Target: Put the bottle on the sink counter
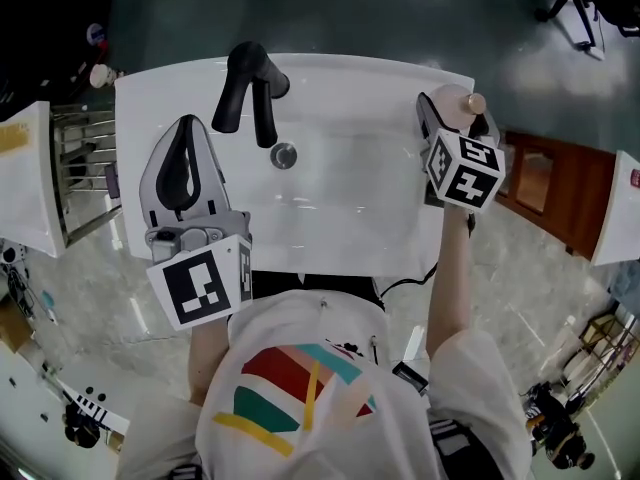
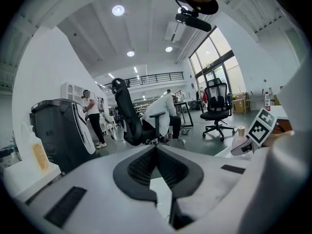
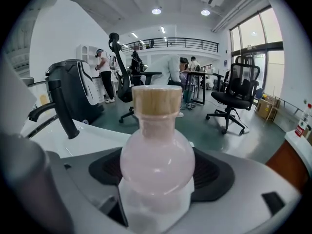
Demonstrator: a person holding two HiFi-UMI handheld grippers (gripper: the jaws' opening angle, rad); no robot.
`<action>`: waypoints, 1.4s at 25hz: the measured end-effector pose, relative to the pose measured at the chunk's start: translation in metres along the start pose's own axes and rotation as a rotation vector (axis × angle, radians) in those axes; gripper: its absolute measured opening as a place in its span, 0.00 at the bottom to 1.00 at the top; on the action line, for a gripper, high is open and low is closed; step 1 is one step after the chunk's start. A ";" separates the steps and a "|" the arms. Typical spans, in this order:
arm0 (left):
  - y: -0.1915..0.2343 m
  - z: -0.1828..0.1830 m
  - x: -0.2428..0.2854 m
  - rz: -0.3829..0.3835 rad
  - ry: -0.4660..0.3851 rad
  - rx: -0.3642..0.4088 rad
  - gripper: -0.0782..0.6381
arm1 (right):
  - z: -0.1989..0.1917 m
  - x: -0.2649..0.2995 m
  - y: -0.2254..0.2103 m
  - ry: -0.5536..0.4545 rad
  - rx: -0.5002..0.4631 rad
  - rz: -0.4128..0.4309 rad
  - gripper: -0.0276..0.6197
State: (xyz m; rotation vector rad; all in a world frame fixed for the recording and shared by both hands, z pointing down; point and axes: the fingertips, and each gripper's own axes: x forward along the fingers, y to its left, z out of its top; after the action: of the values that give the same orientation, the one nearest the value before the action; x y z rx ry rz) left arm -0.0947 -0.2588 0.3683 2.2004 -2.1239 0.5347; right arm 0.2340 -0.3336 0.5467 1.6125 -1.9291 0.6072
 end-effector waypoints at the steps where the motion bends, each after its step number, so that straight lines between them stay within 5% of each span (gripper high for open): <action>1: 0.000 -0.001 0.000 0.003 0.004 0.003 0.13 | -0.002 0.002 -0.002 0.005 0.002 -0.002 0.65; 28: 0.005 -0.001 -0.011 -0.001 0.004 0.012 0.13 | -0.024 0.017 -0.009 0.092 0.015 -0.007 0.64; 35: 0.015 0.008 -0.019 0.014 -0.035 0.003 0.13 | 0.005 -0.004 -0.008 0.023 -0.004 -0.039 0.64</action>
State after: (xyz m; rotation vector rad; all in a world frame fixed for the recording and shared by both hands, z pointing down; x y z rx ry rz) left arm -0.1077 -0.2438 0.3527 2.2138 -2.1585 0.5045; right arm 0.2422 -0.3356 0.5404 1.6298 -1.8765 0.6026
